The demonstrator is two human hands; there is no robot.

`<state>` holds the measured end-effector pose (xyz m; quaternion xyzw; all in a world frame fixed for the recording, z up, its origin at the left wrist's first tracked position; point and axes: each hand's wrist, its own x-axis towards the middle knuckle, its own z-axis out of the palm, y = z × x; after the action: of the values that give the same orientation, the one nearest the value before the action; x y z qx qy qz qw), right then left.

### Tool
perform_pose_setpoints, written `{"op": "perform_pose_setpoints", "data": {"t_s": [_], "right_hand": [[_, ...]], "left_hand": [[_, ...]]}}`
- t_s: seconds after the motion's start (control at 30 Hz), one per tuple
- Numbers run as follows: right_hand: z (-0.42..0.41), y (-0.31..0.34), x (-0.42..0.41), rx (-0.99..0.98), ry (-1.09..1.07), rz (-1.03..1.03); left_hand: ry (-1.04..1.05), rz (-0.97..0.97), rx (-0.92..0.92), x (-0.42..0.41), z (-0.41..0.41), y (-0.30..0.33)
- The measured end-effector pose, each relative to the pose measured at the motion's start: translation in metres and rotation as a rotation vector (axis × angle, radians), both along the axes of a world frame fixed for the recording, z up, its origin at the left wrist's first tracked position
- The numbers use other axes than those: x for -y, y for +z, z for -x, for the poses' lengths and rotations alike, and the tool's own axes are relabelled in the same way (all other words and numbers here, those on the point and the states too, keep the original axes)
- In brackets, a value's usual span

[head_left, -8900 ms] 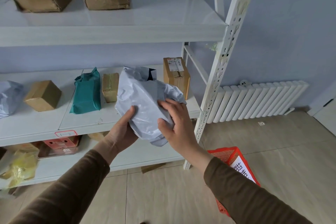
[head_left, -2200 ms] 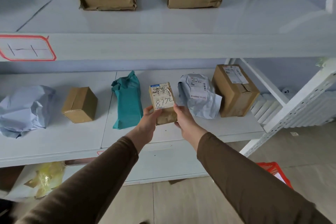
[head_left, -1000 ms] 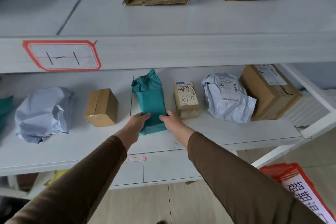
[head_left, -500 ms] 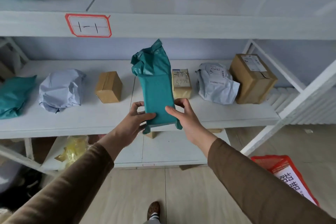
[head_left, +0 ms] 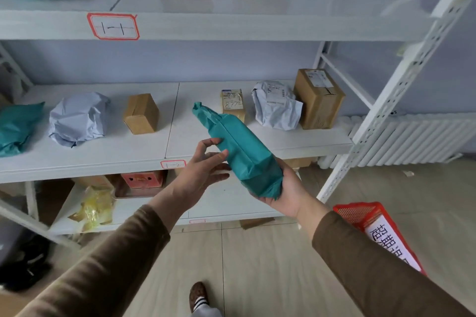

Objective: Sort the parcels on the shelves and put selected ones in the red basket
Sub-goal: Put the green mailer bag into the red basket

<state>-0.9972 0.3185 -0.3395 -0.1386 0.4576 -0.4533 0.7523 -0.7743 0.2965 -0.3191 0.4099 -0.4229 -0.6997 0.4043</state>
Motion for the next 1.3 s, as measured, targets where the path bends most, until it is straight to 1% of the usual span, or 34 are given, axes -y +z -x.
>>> {"op": "perform_pose_setpoints", "data": {"t_s": [0.1,0.17,0.27,0.37,0.43,0.47,0.5,0.53,0.63,0.7,0.77,0.8,0.87,0.9,0.93,1.0,1.03,1.07,1.13,1.2,1.3], "right_hand": [[0.003,0.007,-0.004,-0.038,-0.006,0.012],[0.000,0.014,-0.003,-0.162,-0.007,0.073],[-0.010,0.022,-0.003,-0.544,0.088,0.299],[-0.026,0.027,-0.010,-0.942,0.143,0.596],[-0.034,0.026,-0.017,-1.238,0.222,0.722],[-0.039,0.026,-0.023,-1.345,0.262,0.774],[-0.041,0.027,-0.028,-1.409,0.290,0.827],[-0.044,0.028,-0.033,-1.422,0.298,0.869],[-0.043,0.032,-0.039,-1.325,0.229,0.889],[-0.037,0.028,-0.035,-1.265,0.184,0.841],[-0.030,0.021,-0.030,-1.121,0.143,0.745],[-0.026,0.019,-0.027,-1.034,0.129,0.686],[-0.019,0.016,-0.021,-0.924,0.152,0.566],[-0.015,0.015,-0.019,-0.899,0.160,0.516],[-0.013,0.014,-0.018,-0.872,0.157,0.474],[-0.012,0.012,-0.018,-0.791,0.167,0.408],[-0.014,0.013,-0.020,-0.742,0.189,0.391],[-0.018,0.013,-0.020,-0.694,0.212,0.384],[-0.026,0.014,-0.019,-0.589,0.245,0.388],[-0.033,0.013,-0.017,-0.476,0.217,0.386],[-0.030,0.008,-0.010,-0.327,0.090,0.376]], "left_hand": [[0.006,-0.048,-0.025,-0.001,0.004,0.002],[-0.009,-0.096,-0.016,0.000,0.003,0.003],[-0.066,-0.210,-0.032,-0.002,0.001,-0.001],[-0.093,-0.269,-0.148,-0.004,0.001,-0.013],[-0.082,-0.282,-0.213,-0.005,0.005,-0.018],[-0.070,-0.285,-0.223,-0.005,0.006,-0.022],[-0.052,-0.291,-0.219,-0.005,0.006,-0.024],[-0.040,-0.299,-0.219,-0.005,0.005,-0.027],[-0.031,-0.294,-0.217,-0.004,0.003,-0.029],[-0.009,-0.274,-0.194,-0.003,0.005,-0.027],[-0.004,-0.175,-0.167,0.001,0.008,-0.024],[0.006,-0.107,-0.117,0.002,0.010,-0.022],[0.056,0.029,0.078,0.004,0.015,-0.017],[0.116,0.129,0.228,0.004,0.018,-0.015],[0.207,0.290,0.446,0.005,0.020,-0.016],[0.365,0.697,0.982,0.009,0.020,-0.018],[0.420,0.870,1.189,0.009,0.019,-0.018],[0.453,0.994,1.320,0.009,0.019,-0.018],[0.486,1.144,1.431,0.004,0.023,-0.018],[0.466,1.206,1.474,-0.001,0.031,-0.020],[0.312,1.236,1.503,-0.014,0.042,-0.025]]}}
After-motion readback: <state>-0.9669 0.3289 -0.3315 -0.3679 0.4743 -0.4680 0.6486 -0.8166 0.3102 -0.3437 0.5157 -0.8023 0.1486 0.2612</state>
